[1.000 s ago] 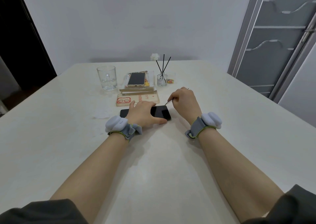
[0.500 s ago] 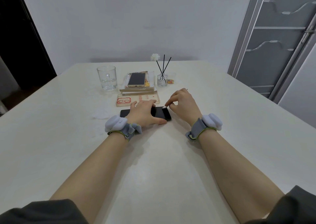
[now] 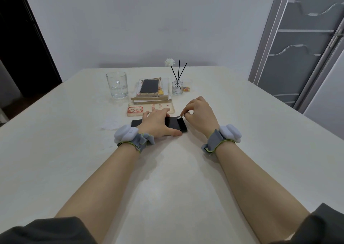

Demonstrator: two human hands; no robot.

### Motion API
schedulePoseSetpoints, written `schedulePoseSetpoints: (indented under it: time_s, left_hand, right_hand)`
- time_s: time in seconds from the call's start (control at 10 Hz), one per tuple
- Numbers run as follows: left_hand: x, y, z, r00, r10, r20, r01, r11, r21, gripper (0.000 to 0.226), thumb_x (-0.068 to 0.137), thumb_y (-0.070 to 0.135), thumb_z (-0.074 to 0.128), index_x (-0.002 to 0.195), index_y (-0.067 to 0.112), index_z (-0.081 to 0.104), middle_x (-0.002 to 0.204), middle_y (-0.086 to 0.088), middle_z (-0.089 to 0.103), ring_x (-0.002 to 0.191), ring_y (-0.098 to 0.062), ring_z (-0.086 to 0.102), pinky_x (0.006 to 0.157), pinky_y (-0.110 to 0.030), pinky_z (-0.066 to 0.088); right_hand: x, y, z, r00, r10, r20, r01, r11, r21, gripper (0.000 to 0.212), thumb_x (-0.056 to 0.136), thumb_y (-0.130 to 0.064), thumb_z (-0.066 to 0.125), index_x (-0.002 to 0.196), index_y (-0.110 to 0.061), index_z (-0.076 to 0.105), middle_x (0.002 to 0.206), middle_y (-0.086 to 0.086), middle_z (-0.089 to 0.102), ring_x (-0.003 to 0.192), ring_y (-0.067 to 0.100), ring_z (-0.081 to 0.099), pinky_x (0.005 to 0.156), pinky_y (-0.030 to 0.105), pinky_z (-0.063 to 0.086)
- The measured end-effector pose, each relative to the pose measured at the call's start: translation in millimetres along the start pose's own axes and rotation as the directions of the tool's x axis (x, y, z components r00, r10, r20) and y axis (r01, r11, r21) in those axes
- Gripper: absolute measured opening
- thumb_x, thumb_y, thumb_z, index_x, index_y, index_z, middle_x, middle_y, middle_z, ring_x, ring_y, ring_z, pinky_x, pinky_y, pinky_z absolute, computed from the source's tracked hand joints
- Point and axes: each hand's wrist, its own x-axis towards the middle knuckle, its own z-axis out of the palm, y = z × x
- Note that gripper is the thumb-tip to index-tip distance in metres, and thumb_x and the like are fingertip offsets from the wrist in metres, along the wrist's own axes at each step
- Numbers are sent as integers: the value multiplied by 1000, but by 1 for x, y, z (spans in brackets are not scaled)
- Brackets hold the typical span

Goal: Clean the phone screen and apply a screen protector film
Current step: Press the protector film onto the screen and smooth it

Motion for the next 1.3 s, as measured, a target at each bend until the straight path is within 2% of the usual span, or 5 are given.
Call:
schedulePoseSetpoints:
  time_s: [0.5,0.9,1.3]
  left_hand:
    - [-1,0,0,1000,-2,3,2,1000,-13,100,69,60,70,148,19,24,137,6,50,137,-18,31,115,-44,11]
    - [-1,1,-1,1000,-4,-1,4,1000,-11,101,69,59,71,148,18,24,138,6,50,137,-18,33,116,-45,12]
    - [1,-1,1,1000,-6,-6,6,1000,-20,102,67,61,71,148,19,24,137,6,51,135,-18,35,115,-45,14]
  right_hand:
    - [1,-1,-1,999,37,-15,-37,999,21,29,78,-1,51,81,-10,78,95,5,71,108,24,46,91,32,37]
    - [2,-3,1,999,-32,17,33,998,-45,29,79,0,51,83,-10,78,100,3,71,108,25,46,94,36,37]
    - [2,-4,3,1000,-30,0,30,998,-47,27,78,-2,52,82,-9,78,99,3,71,108,25,47,94,36,36]
